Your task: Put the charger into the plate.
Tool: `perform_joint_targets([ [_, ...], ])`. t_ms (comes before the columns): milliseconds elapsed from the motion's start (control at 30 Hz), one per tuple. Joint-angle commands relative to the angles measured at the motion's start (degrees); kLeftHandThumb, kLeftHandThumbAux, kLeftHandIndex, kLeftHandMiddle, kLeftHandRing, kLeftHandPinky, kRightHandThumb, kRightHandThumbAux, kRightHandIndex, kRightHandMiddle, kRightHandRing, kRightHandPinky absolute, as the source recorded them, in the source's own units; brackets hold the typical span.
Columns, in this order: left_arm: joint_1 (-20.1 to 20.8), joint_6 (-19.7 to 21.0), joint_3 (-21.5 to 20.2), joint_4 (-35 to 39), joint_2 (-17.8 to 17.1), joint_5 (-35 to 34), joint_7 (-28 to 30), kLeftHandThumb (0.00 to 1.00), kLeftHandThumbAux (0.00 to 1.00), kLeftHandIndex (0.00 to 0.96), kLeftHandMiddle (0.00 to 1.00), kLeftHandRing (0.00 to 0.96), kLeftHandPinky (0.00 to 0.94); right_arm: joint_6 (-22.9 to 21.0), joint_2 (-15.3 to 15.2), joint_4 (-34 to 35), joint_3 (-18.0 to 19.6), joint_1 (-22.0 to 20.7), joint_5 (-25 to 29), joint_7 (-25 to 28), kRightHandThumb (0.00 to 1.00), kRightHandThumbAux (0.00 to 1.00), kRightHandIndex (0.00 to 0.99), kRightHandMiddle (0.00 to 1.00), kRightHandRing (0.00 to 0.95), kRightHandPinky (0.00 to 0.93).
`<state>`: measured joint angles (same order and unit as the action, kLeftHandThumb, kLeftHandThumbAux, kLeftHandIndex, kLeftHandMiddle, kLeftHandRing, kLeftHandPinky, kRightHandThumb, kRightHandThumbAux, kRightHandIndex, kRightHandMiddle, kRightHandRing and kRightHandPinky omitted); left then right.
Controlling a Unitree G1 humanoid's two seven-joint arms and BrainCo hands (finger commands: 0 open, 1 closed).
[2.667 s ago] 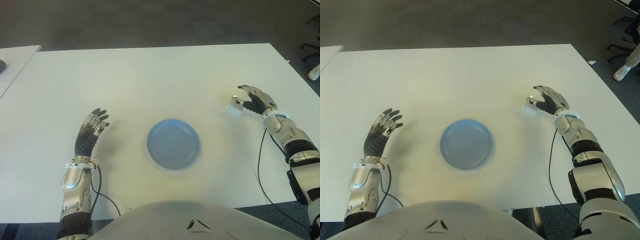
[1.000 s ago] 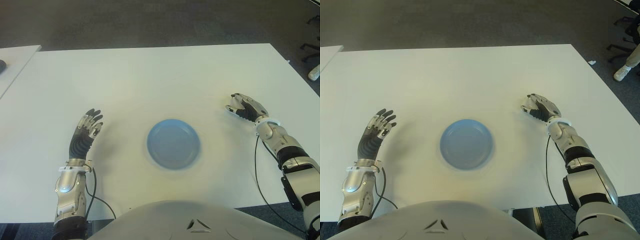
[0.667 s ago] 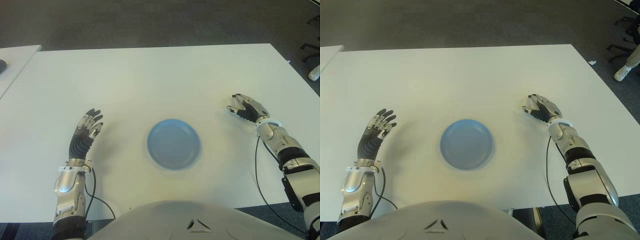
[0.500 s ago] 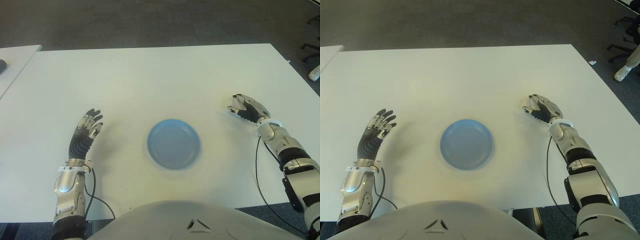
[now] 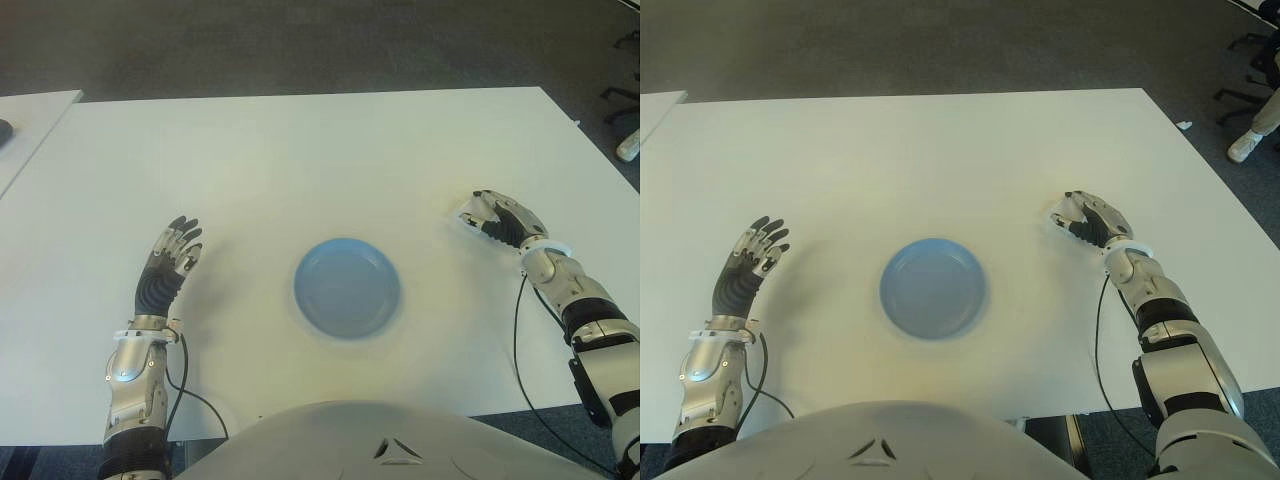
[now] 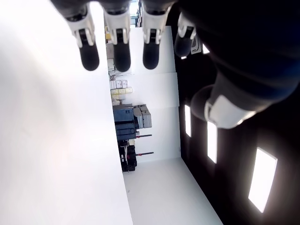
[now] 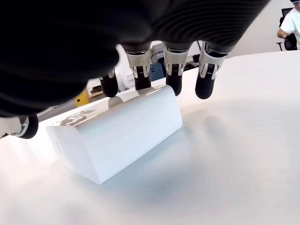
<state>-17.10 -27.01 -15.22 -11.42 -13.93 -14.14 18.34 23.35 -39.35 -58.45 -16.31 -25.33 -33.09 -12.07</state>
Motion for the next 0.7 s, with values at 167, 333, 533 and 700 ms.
perform_joint_targets([
  [167,0.59,-0.28,0.11,-1.44,-0.80,0.34,1.44,0.420,0.580,0.091,0.128,0.132,0.164,-1.03,-0.98,0.11,1.02,0.78,0.78,-0.59,0.186,0.223,0.000,0.000,0.000,0.000],
  [333,0.92,-0.52,0.11,-1.83,-0.97,0.47,1.51,0.419,0.579,0.092,0.126,0.131,0.162,-1.27,-1.28,0.14,1.68,0.97,1.15,-1.34,0.189,0.222,0.000,0.000,0.000,0.000],
  [533,0.99,-0.20,0.10,-1.66,-1.24,0.02,1.98,0.435,0.576,0.091,0.121,0.126,0.153,-1.77,-1.59,0.42,2.03,1.35,1.20,-2.10,0.184,0.221,0.000,0.000,0.000,0.000],
  [700,1.11,-0.11,0.19,-1.47,-1.52,-0.21,2.60,0.440,0.567,0.088,0.113,0.115,0.137,-2.24,-1.90,-0.50,2.31,1.72,1.43,-2.67,0.173,0.220,0.000,0.000,0.000,0.000],
])
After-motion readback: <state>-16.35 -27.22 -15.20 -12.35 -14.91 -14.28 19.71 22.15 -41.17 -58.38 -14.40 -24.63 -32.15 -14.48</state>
